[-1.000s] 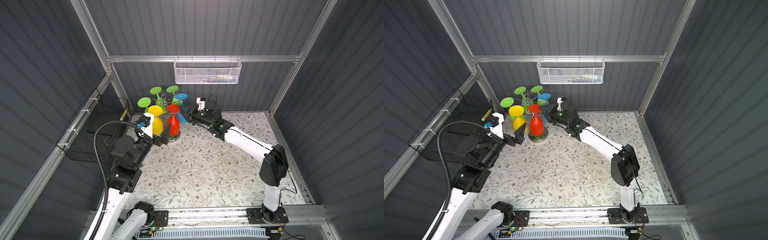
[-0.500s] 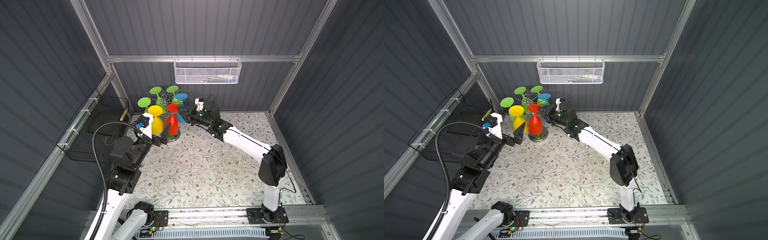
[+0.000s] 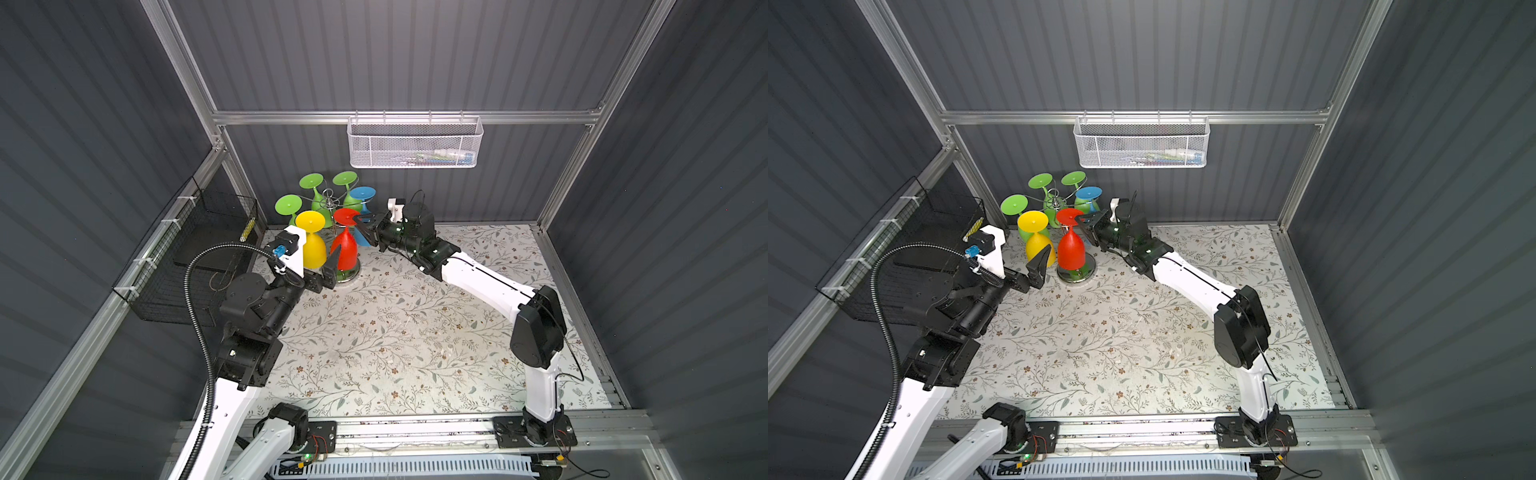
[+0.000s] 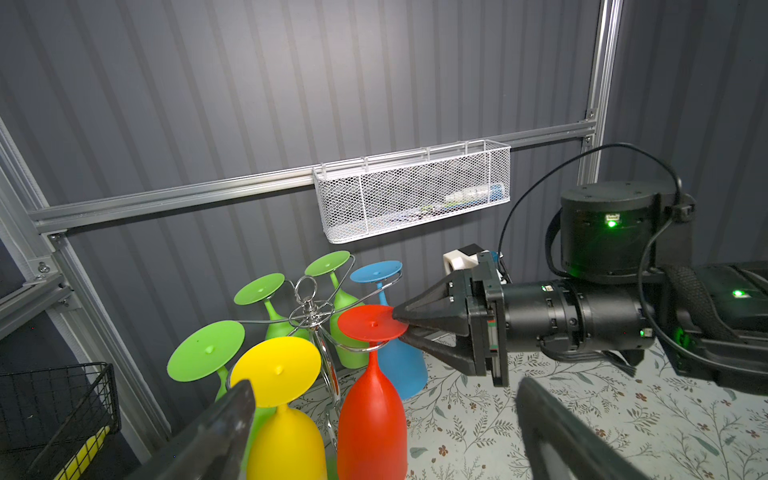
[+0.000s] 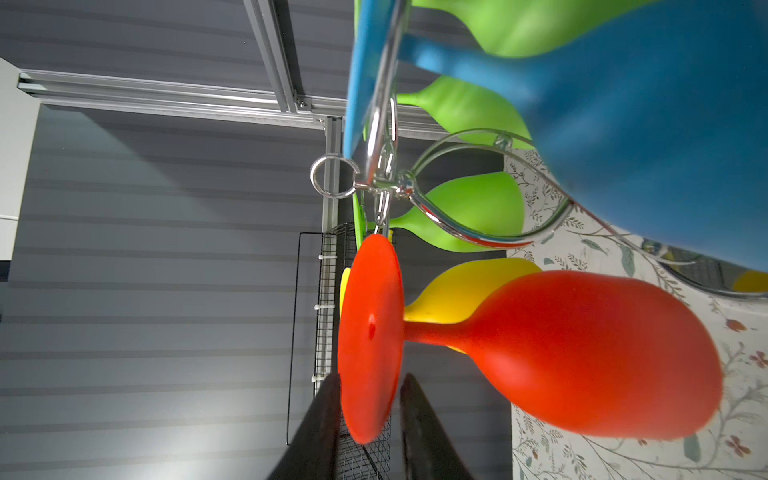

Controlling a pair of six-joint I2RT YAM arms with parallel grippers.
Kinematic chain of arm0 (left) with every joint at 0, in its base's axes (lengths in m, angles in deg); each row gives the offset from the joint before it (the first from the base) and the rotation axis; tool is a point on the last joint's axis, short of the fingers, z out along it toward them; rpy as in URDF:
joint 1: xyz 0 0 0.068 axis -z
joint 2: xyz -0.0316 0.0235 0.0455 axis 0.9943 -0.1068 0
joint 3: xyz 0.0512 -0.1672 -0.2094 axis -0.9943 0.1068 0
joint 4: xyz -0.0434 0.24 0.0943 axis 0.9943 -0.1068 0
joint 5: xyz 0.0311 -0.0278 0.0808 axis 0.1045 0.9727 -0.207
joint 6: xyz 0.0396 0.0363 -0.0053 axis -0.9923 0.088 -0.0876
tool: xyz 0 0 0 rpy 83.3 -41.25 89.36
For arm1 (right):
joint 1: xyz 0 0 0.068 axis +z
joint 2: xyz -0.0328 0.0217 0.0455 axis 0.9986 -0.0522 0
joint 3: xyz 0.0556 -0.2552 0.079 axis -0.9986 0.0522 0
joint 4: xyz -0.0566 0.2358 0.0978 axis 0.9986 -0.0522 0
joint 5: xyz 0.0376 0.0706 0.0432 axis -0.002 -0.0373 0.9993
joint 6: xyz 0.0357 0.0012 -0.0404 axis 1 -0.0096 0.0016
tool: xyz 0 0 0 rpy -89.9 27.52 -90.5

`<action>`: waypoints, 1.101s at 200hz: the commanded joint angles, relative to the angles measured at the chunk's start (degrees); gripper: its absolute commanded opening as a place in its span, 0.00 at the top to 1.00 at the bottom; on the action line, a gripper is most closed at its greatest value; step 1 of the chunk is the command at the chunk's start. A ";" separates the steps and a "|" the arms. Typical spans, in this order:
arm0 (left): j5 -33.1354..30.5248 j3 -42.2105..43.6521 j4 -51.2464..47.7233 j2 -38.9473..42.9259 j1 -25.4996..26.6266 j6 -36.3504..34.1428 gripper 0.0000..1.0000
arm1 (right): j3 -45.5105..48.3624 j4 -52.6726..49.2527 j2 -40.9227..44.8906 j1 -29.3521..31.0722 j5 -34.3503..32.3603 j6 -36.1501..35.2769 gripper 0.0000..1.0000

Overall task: Take the wine glass off the wine glass rack
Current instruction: 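Close the right gripper on the red glass's foot rim, then lift the red glass upward off its rack hook with the right gripper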

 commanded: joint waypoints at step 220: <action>-0.17 0.03 0.41 -0.88 -0.33 -0.62 0.02 | -0.82 3.61 0.38 -1.32 -1.66 1.15 0.98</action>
